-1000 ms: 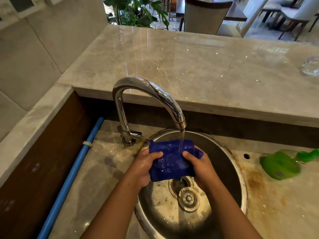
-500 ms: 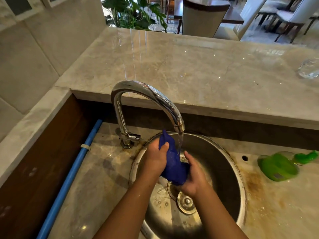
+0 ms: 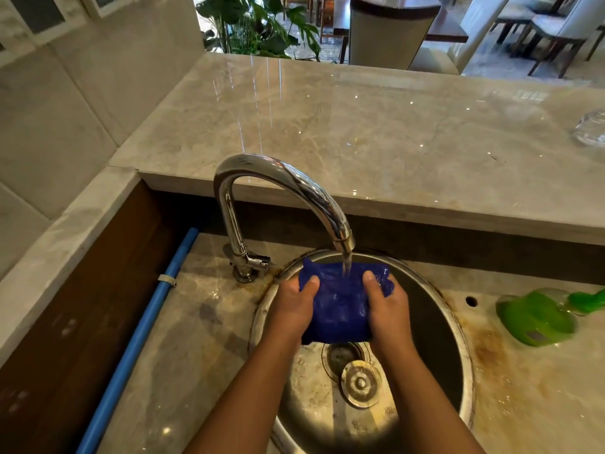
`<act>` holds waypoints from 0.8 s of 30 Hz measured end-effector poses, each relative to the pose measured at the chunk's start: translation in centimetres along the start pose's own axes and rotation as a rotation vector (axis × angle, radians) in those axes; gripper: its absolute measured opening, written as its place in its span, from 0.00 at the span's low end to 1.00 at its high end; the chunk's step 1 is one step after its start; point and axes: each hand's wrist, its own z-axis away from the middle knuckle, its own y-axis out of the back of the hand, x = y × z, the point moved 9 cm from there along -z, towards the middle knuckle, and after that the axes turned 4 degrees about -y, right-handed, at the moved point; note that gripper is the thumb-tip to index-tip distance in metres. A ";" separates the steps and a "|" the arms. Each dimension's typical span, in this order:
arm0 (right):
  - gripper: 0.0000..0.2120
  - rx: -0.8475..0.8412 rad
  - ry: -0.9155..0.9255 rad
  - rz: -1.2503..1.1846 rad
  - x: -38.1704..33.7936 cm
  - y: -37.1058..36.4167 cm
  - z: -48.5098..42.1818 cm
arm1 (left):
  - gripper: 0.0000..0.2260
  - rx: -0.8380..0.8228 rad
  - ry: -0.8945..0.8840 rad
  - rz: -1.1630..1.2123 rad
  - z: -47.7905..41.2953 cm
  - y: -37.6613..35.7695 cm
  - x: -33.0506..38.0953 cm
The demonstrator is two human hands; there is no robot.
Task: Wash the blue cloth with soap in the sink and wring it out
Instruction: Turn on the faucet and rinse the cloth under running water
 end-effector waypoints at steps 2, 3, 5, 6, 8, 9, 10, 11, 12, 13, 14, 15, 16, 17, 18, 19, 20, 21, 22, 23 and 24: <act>0.05 -0.020 0.128 0.110 -1.9 -0.4 1.2 | 0.07 0.024 0.037 0.080 -0.2 -0.4 -0.8; 0.04 -0.025 0.192 0.162 -2.7 -0.6 1.9 | 0.07 0.042 0.037 0.145 -0.2 -0.7 -0.9; 0.04 -0.054 0.309 0.259 -3.7 -1.7 3.3 | 0.07 0.080 0.025 0.234 -0.2 -1.1 -0.8; 0.05 -0.066 0.352 0.305 -3.9 -2.6 3.9 | 0.08 0.095 0.033 0.256 -0.2 -1.4 -0.8; 0.07 -0.038 0.423 0.402 -3.6 -4.0 4.3 | 0.11 0.095 0.090 0.313 0.0 -2.3 -1.1; 0.08 0.007 0.445 0.447 -3.4 -4.2 4.0 | 0.13 0.080 0.119 0.342 0.4 -2.9 -1.1; 0.09 0.056 0.450 0.479 -3.2 -4.2 3.3 | 0.14 0.064 0.140 0.349 0.7 -3.3 -1.3; 0.11 0.096 0.436 0.491 -2.8 -3.8 2.4 | 0.14 0.040 0.153 0.340 0.8 -3.7 -1.7; 0.12 0.124 0.405 0.484 -2.4 -3.1 1.3 | 0.13 0.024 0.155 0.335 0.9 -4.0 -2.1; 0.13 0.140 0.360 0.456 -1.7 -2.4 0.2 | 0.12 0.004 0.148 0.353 1.1 -4.2 -2.1; 0.14 0.145 0.314 0.412 -1.1 -1.7 -0.7 | 0.13 -0.019 0.146 0.364 1.3 -4.3 -2.2; 0.13 0.145 0.271 0.370 -0.5 -1.2 -1.4 | 0.13 -0.042 0.147 0.375 1.6 -4.4 -2.1; 0.12 0.147 0.231 0.337 0.0 -0.8 -2.0 | 0.14 -0.067 0.146 0.399 1.7 -4.5 -2.0; 0.12 0.146 0.185 0.300 0.4 -0.6 -2.3 | 0.14 -0.085 0.150 0.434 1.7 -4.5 -2.1; 0.12 0.134 0.130 0.263 0.8 -0.4 -2.7 | 0.13 -0.092 0.152 0.469 1.7 -4.2 -2.0; 0.12 0.108 0.066 0.216 1.1 -0.3 -3.0 | 0.13 -0.090 0.144 0.483 1.6 -3.8 -1.8; 0.10 0.060 -0.011 0.151 1.6 -0.2 -3.3 | 0.13 -0.080 0.122 0.477 1.4 -3.1 -1.6; 0.08 -0.009 -0.112 0.056 2.4 -0.4 -3.4 | 0.14 -0.068 0.091 0.449 1.0 -2.4 -1.4; 0.06 -0.090 -0.235 -0.087 3.3 -0.7 -3.1 | 0.14 -0.058 0.061 0.406 0.6 -1.8 -1.1; 0.07 -0.167 -0.362 -0.243 4.3 -1.2 -2.4 | 0.13 -0.050 0.037 0.362 0.3 -1.3 -0.8; 0.09 -0.228 -0.460 -0.390 5.0 -1.7 -1.5 | 0.11 -0.052 0.011 0.324 0.3 -1.0 -0.3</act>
